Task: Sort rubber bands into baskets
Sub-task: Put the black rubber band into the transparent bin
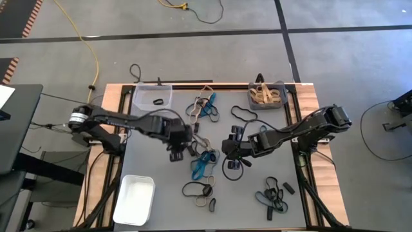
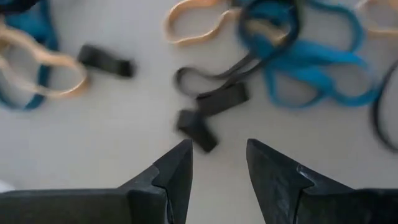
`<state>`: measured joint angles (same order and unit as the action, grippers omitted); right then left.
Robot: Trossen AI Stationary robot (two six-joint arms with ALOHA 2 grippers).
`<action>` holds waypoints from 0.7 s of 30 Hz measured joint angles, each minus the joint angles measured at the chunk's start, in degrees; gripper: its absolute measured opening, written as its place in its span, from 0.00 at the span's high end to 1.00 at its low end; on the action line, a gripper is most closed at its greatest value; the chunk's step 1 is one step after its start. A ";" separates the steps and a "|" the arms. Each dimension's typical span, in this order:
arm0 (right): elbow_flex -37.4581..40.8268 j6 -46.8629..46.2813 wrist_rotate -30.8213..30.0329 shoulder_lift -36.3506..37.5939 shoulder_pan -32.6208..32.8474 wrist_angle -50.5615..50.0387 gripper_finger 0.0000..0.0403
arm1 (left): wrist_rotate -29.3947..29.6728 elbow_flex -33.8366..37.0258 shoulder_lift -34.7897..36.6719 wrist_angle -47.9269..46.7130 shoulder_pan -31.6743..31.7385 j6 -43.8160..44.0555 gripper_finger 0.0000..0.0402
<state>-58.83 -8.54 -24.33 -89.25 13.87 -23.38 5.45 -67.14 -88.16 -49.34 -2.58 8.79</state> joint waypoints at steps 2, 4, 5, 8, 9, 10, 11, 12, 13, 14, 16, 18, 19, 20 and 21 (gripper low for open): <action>0.00 0.00 0.01 0.00 0.00 0.02 0.46 | 0.38 2.16 0.00 3.52 -2.15 1.23 0.65; 0.00 0.00 -0.01 -0.02 0.00 0.00 0.46 | 2.26 4.92 0.00 7.29 -3.60 2.31 0.65; 0.00 0.00 0.00 -0.02 0.00 0.00 0.46 | 3.64 6.52 0.00 9.08 -4.00 3.14 0.65; 0.00 -0.01 -0.01 -0.02 0.00 0.02 0.46 | 5.42 11.31 -0.02 12.97 -4.22 6.02 0.65; 0.00 0.00 0.01 -0.02 0.00 0.02 0.46 | 5.44 12.73 -0.02 14.17 -4.16 7.01 0.65; 0.00 0.00 -0.01 -0.02 0.00 0.04 0.46 | 5.49 13.98 -0.02 15.56 -4.03 7.71 0.65; 0.00 0.01 0.01 -0.02 0.00 0.05 0.46 | 5.49 15.33 -0.02 17.25 -3.95 8.36 0.65; 0.00 0.02 0.00 -0.02 0.00 0.13 0.46 | 5.49 16.71 -0.02 19.04 -3.90 9.09 0.65; 0.00 0.02 0.01 -0.02 -0.02 0.25 0.46 | 5.49 18.08 -0.02 20.76 -3.90 9.82 0.65; 0.00 0.04 0.01 -0.02 -0.06 0.33 0.46 | 5.49 19.43 -0.02 22.80 -3.90 10.35 0.65; 0.00 0.39 0.00 -0.02 -0.20 0.50 0.46 | 5.48 21.80 -0.02 27.22 -3.90 10.79 0.65; 0.00 0.46 0.00 -0.02 -0.22 0.73 0.46 | 5.71 23.61 -0.02 29.98 -3.76 10.98 0.65; 0.00 0.52 0.01 -0.02 -0.22 0.98 0.46 | 6.23 24.21 -0.02 30.79 -3.66 11.27 0.65; 0.00 0.85 0.01 -0.02 -0.22 1.21 0.46 | 7.25 24.50 -0.02 31.12 -3.46 11.73 0.65; 0.00 0.90 0.01 -0.02 -0.20 1.43 0.46 | 8.34 24.62 -0.02 31.31 -3.24 11.92 0.65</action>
<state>-58.83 -7.63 -24.32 -89.27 13.67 -21.94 13.79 -42.52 -88.18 -18.03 -5.82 20.70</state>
